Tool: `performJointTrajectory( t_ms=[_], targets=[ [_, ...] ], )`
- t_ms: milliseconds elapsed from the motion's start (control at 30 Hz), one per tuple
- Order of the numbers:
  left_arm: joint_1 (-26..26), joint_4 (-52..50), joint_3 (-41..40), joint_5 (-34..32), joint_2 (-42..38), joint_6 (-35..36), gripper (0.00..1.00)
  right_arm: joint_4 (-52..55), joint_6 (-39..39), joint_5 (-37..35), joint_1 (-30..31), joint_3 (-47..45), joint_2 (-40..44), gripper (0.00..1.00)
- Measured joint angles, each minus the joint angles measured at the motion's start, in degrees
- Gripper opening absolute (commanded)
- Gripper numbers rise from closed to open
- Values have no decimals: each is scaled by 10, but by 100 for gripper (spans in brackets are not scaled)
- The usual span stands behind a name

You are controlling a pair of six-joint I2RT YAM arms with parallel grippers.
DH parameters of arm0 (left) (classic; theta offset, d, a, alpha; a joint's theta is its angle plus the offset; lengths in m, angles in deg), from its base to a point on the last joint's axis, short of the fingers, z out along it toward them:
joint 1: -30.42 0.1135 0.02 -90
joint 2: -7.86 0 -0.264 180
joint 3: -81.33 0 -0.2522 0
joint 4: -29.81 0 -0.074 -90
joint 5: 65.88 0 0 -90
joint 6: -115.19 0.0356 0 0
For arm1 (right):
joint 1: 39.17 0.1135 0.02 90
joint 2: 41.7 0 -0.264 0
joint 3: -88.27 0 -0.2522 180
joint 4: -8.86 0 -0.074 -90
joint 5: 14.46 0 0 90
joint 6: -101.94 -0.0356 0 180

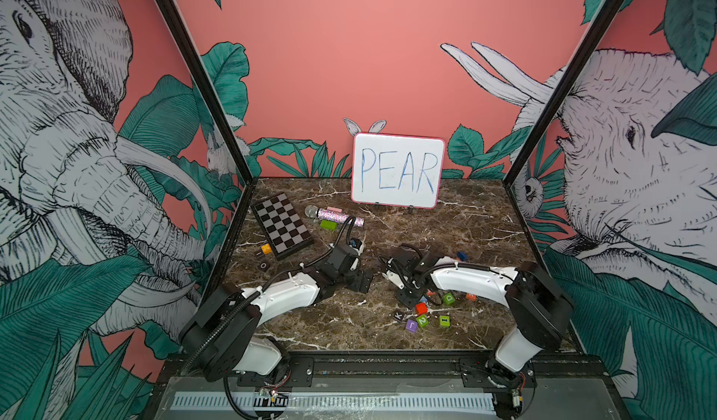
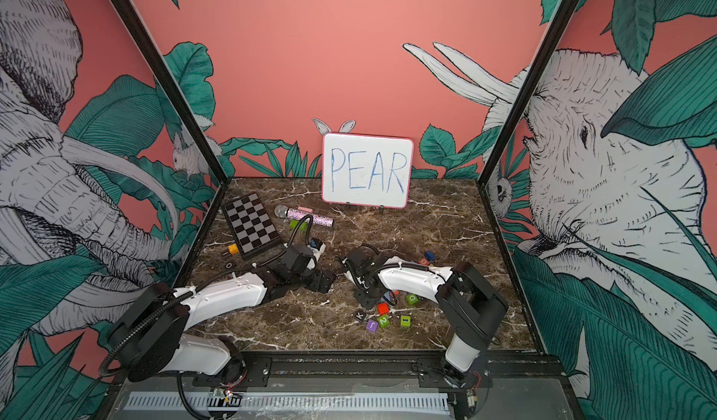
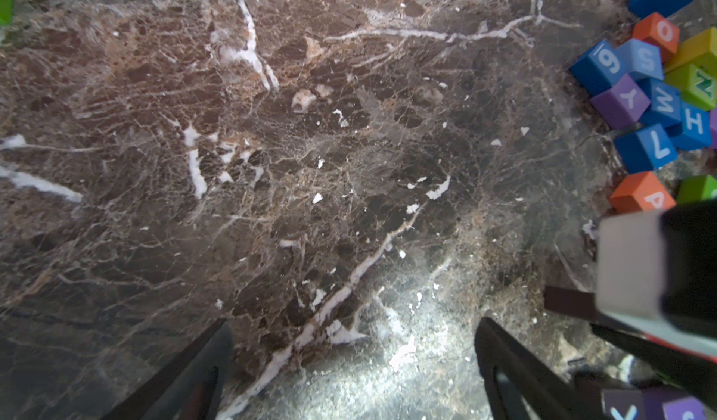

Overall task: Spell the uppercase word “pear” with letter blocks
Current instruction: Pick up the letter block from the center of the board, then place the letter block at the center of the board.

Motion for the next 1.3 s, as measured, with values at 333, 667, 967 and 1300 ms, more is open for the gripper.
performJointTrajectory(
  t_ms=[333, 667, 967, 1300],
  targets=[
    [0, 9, 0, 3, 27, 0, 99, -12, 27, 56, -32, 10, -15, 16],
    [0, 10, 0, 23, 33, 0, 99, -2, 56, 163, -82, 73, -44, 10],
    [12, 21, -31, 44, 5, -10, 99, -3, 75, 259, -123, 206, -172, 11],
    [60, 39, -31, 83, 6, -15, 99, 26, 106, 302, -139, 275, -231, 18]
  ],
)
